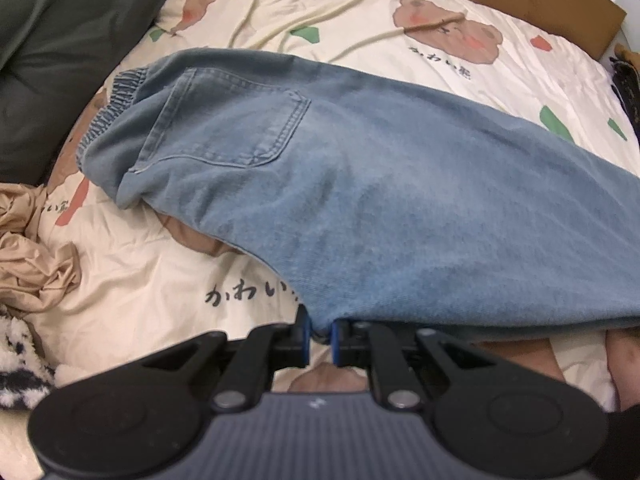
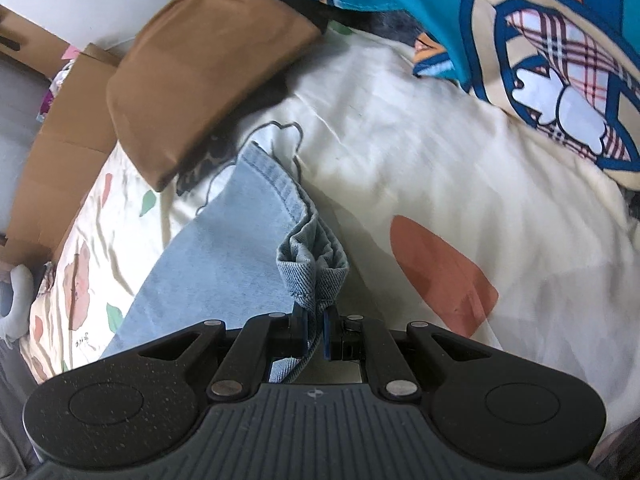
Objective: Fold clothes
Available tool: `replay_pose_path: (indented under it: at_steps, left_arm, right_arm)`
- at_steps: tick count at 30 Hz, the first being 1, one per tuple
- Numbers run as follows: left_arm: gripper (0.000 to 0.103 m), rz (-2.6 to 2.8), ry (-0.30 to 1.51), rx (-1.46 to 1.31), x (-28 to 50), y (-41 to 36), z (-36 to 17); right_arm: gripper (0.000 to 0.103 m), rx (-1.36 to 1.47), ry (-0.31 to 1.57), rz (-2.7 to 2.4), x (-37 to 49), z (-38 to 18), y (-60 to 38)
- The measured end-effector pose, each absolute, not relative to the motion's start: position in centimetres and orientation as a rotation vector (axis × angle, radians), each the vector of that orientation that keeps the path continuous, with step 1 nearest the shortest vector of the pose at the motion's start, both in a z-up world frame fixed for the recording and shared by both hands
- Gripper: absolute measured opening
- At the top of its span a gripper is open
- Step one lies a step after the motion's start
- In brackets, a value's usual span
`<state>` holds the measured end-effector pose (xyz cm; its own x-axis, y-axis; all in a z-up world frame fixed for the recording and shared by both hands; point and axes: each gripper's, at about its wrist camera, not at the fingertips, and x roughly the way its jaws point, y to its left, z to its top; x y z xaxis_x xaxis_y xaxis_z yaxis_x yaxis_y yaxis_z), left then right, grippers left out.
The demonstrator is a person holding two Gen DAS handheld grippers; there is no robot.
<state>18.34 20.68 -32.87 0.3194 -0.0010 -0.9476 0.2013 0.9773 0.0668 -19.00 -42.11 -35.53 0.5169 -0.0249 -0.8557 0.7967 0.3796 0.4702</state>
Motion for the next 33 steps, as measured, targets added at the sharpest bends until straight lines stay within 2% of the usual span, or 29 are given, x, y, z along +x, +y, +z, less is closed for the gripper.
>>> replay_pose_path:
  at_steps: [3,8,14,19,24,27,28,33]
  left_arm:
    - [0.011,-0.133,1.261,0.173,18.5,20.7,-33.6]
    - [0.016,-0.14,1.316,0.196,18.3,20.8,-34.5]
    - [0.016,-0.097,1.289,0.202,17.5,22.5,-32.7]
    - [0.024,-0.072,1.22,0.184,18.6,22.6,-30.8]
    - [0.044,-0.096,1.163,0.184,20.7,20.6,-30.6]
    - [0.049,-0.144,1.144,0.199,21.8,18.7,-31.4]
    - [0.051,-0.164,1.139,0.207,22.0,17.9,-31.9]
    - [0.065,-0.278,1.124,0.251,22.1,13.5,-34.1]
  right_arm:
    - [0.007,1.092,0.913,-0.644,-19.1,-37.1,-42.1]
    - [0.021,1.116,0.966,-0.7,-19.7,-38.6,-42.2]
    - [0.022,1.038,0.962,-0.69,-20.3,-37.6,-42.4]
    - [0.026,0.96,0.945,-0.649,-19.3,-36.5,-42.9]
    - [0.032,0.854,0.952,-0.571,-16.5,-35.8,-43.0]
    - [0.035,0.766,0.966,-0.491,-14.3,-35.4,-42.0]
    - [0.042,0.728,0.974,-0.462,-13.6,-35.5,-41.5]
    - [0.048,0.565,1.034,-0.328,-10.3,-36.3,-38.6]
